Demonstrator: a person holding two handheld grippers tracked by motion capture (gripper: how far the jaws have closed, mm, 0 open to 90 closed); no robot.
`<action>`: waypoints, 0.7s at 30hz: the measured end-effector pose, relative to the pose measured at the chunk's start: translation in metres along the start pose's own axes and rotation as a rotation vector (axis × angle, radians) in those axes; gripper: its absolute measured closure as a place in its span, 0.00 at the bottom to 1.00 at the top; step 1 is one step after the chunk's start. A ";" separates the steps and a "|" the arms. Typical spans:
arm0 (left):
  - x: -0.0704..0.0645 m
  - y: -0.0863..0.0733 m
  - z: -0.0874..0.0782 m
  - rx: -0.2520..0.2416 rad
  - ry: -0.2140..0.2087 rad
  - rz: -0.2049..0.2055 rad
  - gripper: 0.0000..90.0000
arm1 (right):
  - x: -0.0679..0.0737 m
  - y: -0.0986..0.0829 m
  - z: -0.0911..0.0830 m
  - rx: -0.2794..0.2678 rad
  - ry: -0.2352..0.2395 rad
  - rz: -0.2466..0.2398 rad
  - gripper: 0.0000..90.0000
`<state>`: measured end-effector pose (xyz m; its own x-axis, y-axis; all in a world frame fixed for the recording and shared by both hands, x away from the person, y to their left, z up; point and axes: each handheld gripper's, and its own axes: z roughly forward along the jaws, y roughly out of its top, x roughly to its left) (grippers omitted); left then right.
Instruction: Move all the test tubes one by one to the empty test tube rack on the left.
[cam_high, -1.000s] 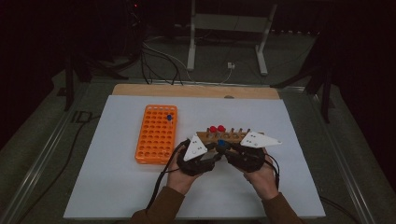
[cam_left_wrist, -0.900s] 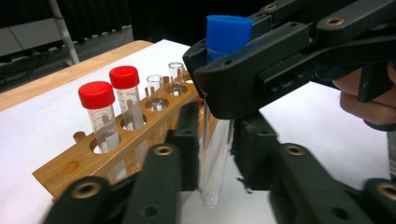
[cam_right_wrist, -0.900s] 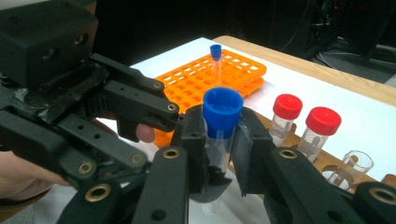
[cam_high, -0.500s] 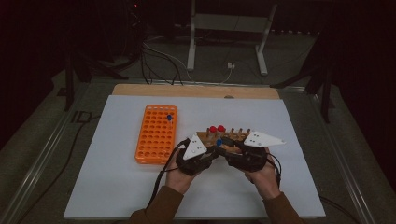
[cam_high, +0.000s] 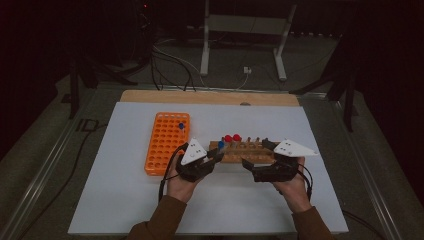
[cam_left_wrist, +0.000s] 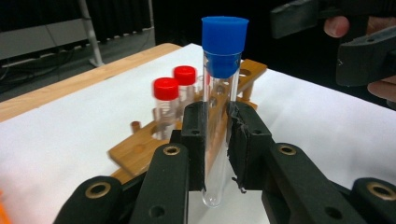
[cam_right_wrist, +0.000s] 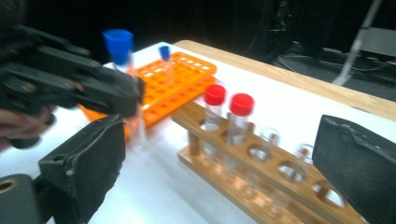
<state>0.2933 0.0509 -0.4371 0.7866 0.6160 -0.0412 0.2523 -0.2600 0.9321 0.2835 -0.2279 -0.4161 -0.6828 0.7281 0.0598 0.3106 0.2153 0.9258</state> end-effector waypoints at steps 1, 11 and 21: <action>0.002 0.000 -0.001 -0.002 0.005 -0.003 0.86 | -0.002 -0.001 -0.001 0.005 -0.009 -0.001 0.03; 0.018 -0.002 -0.015 -0.019 0.047 -0.013 0.86 | -0.016 -0.013 -0.011 -0.009 -0.064 0.024 0.00; 0.039 -0.004 -0.031 -0.035 0.095 -0.030 0.86 | -0.026 -0.021 -0.018 -0.013 -0.088 0.048 0.00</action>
<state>0.3050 0.0990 -0.4315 0.7214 0.6915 -0.0363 0.2536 -0.2151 0.9431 0.2833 -0.2632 -0.4308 -0.6063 0.7920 0.0712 0.3325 0.1712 0.9274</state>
